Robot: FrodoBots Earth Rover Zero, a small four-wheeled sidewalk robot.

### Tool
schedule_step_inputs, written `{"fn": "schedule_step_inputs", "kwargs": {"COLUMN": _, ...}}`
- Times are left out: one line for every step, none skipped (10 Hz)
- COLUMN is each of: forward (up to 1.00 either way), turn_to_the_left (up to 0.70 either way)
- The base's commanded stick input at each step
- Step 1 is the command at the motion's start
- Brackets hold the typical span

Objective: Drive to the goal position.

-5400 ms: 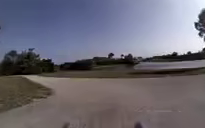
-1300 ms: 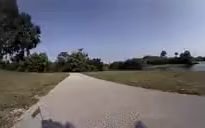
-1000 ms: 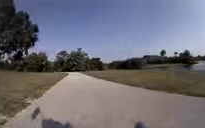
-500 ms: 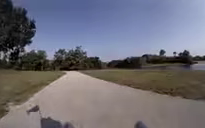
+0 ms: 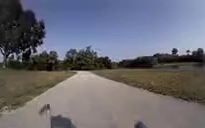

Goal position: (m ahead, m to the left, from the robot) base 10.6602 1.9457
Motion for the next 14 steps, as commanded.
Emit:
{"fn": "schedule_step_inputs", "kwargs": {"forward": 1.00, "turn_to_the_left": 0.03}}
{"fn": "schedule_step_inputs", "kwargs": {"forward": 1.00, "turn_to_the_left": 0.03}}
{"fn": "schedule_step_inputs", "kwargs": {"forward": 1.00, "turn_to_the_left": 0.03}}
{"fn": "schedule_step_inputs", "kwargs": {"forward": 1.00, "turn_to_the_left": 0.03}}
{"fn": "schedule_step_inputs", "kwargs": {"forward": 1.00, "turn_to_the_left": 0.39}}
{"fn": "schedule_step_inputs", "kwargs": {"forward": 1.00, "turn_to_the_left": 0.40}}
{"fn": "schedule_step_inputs", "kwargs": {"forward": 1.00, "turn_to_the_left": 0.40}}
{"fn": "schedule_step_inputs", "kwargs": {"forward": 1.00, "turn_to_the_left": 0.40}}
{"fn": "schedule_step_inputs", "kwargs": {"forward": 1.00, "turn_to_the_left": 0.40}}
{"fn": "schedule_step_inputs", "kwargs": {"forward": 1.00, "turn_to_the_left": 0.40}}
{"fn": "schedule_step_inputs", "kwargs": {"forward": 1.00, "turn_to_the_left": 0.29}}
{"fn": "schedule_step_inputs", "kwargs": {"forward": 1.00, "turn_to_the_left": 0.15}}
{"fn": "schedule_step_inputs", "kwargs": {"forward": 1.00, "turn_to_the_left": 0.03}}
{"fn": "schedule_step_inputs", "kwargs": {"forward": 1.00, "turn_to_the_left": 0.03}}
